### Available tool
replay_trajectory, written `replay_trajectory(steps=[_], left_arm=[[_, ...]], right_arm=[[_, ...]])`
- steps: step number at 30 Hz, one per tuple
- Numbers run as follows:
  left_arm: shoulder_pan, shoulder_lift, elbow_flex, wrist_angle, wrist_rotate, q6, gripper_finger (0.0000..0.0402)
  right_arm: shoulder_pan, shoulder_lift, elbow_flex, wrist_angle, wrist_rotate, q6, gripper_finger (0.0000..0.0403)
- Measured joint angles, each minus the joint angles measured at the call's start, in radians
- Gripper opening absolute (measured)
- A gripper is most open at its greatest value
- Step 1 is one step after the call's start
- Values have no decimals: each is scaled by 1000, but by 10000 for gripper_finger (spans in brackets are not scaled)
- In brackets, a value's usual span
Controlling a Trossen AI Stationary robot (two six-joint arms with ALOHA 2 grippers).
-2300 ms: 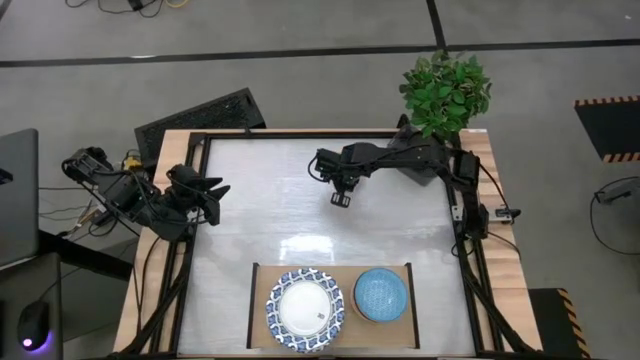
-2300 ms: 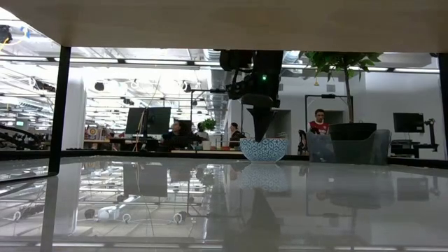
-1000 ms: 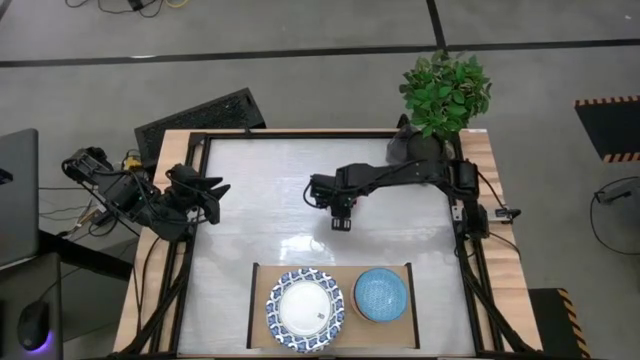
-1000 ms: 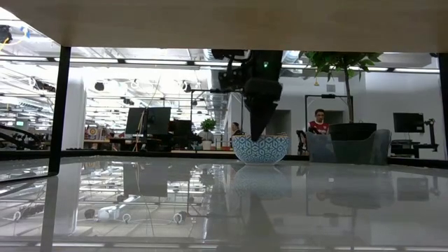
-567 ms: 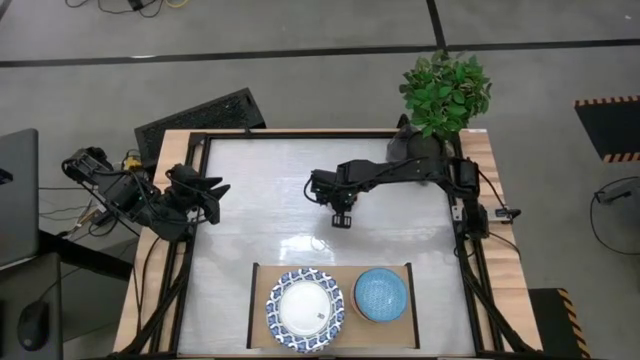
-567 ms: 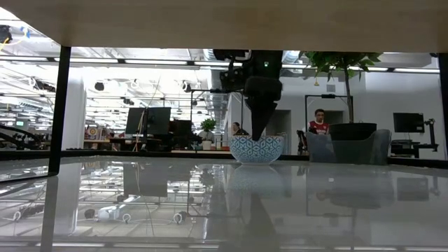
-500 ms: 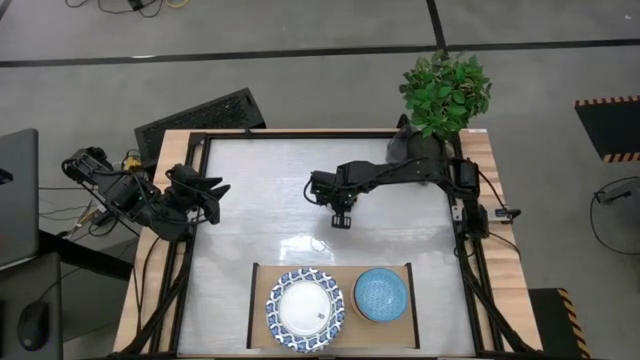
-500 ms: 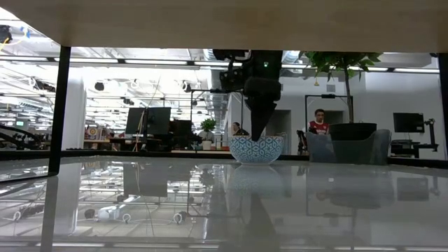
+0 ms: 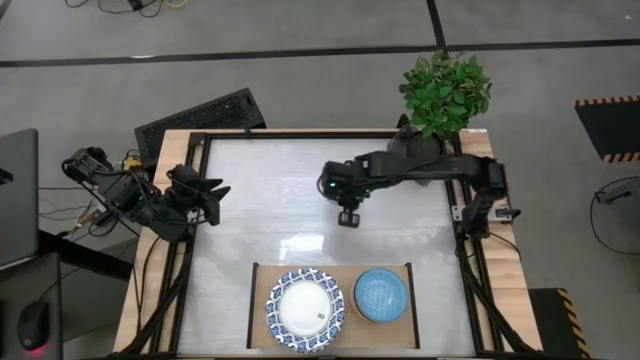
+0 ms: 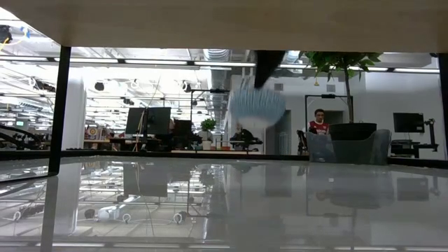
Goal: Place and stack plates onto a shelf
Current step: Stack the orange bowl on top of the light blue bowl on the shelf
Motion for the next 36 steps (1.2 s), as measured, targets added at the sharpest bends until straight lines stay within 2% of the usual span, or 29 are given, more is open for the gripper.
replay_trajectory(steps=[5, 11, 16, 20, 22, 25, 28, 31, 34, 36], left_arm=[[0, 0, 0, -9, -2, 0, 143], [0, 0, 0, -16, -17, 0, 143], [0, 0, 0, -16, -17, -24, 143], [0, 0, 0, -17, -12, -37, 143], [0, 0, 0, -18, -9, -47, 143], [0, 0, 0, -20, -9, -62, 143], [0, 0, 0, -18, 2, -103, 143], [0, 0, 0, -19, 52, -113, 143], [0, 0, 0, -24, 129, -114, 143], [0, 0, 0, -24, 166, -121, 143]], right_arm=[[57, -118, 66, -83, -2, 6, 19], [185, -246, 161, -165, 4, 17, 18], [339, -302, 249, -174, 95, 76, 14], [472, -302, 338, -200, 192, 124, 14], [534, -289, 376, -204, 208, 152, 14], [617, -271, 398, -221, 264, 201, 14], [634, -245, 397, -310, 329, 244, 14], [629, -236, 395, -384, 327, 339, 17], [635, -231, 396, -511, 320, 464, 41], [655, -238, 384, -513, 315, 515, 56]])
